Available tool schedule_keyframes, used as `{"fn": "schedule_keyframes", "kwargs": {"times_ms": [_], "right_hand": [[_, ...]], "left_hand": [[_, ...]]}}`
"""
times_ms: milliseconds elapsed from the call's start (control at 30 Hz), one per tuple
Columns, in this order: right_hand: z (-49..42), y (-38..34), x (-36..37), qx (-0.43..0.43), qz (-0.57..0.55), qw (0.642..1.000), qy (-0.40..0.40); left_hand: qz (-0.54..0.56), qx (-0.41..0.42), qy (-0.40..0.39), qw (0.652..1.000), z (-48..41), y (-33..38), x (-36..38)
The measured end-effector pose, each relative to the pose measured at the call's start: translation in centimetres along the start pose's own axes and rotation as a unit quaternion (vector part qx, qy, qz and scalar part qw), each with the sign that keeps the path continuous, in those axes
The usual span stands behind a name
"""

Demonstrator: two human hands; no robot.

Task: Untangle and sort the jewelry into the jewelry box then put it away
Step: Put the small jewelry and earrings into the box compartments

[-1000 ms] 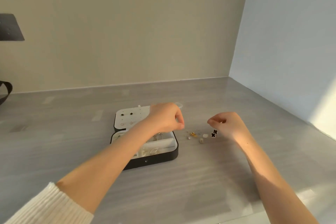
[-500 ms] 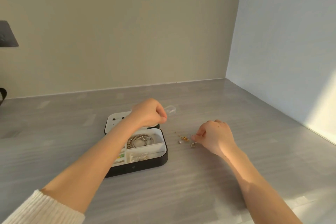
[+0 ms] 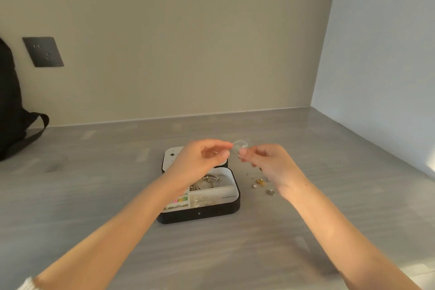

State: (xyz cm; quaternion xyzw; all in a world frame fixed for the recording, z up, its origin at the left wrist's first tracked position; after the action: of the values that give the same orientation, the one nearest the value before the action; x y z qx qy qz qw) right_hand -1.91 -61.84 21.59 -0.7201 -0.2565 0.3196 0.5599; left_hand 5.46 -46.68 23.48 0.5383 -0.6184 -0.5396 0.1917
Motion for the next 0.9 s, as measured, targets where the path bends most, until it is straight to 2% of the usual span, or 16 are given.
{"fn": "schedule_keyframes", "kwargs": {"times_ms": [100,200,267,367,500,567,667,800,900], "right_hand": [[0.6,-0.9,4.3,0.111,-0.13,0.981,-0.093],[0.8,-1.2,7.5,0.26,-0.236,0.926,-0.138],[1.0,-1.4,9.3,0.315,-0.276,0.895,-0.154],[1.1,-1.4,10.8,0.303,-0.284,0.895,-0.163],[1.3,-0.9,10.5,0.196,-0.203,0.943,-0.176],[1.3,-0.8,9.9,0.149,-0.167,0.956,-0.19],[1.4,-1.0,9.6,0.128,-0.182,0.951,-0.216],[2.0,-1.2,10.3,0.188,-0.244,0.911,-0.275],[2.1,-1.1,10.3,0.183,-0.242,0.906,-0.294]], "left_hand": [[0.041,0.017,0.075,0.996,0.5,-0.5,-0.7],[0.07,0.011,0.162,0.984,1.0,-1.7,-2.4],[0.075,-0.008,0.201,0.977,1.0,-2.8,-3.5],[0.058,0.015,0.226,0.972,0.7,-3.9,-4.9],[-0.102,0.206,0.224,0.947,0.7,-4.3,-5.9],[-0.113,0.243,0.193,0.944,0.7,-4.5,-5.7],[-0.078,0.238,0.157,0.955,0.7,-4.2,-5.6],[-0.054,0.248,0.15,0.955,1.1,-4.0,-5.9],[-0.059,0.229,0.148,0.96,1.3,-4.3,-5.8]]}}
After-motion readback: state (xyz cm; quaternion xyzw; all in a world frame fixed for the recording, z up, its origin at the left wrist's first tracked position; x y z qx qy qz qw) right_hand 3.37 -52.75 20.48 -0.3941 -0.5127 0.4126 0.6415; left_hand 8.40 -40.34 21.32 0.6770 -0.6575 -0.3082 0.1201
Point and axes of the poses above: each hand's wrist, its own z-axis away from the middle knuckle, its own x-axis out of the palm, y = z × x, the point moved 3 cm from there along -z, towards the middle knuckle, and after that the axes turned 15 degrees about y, right-handed, at the moved point
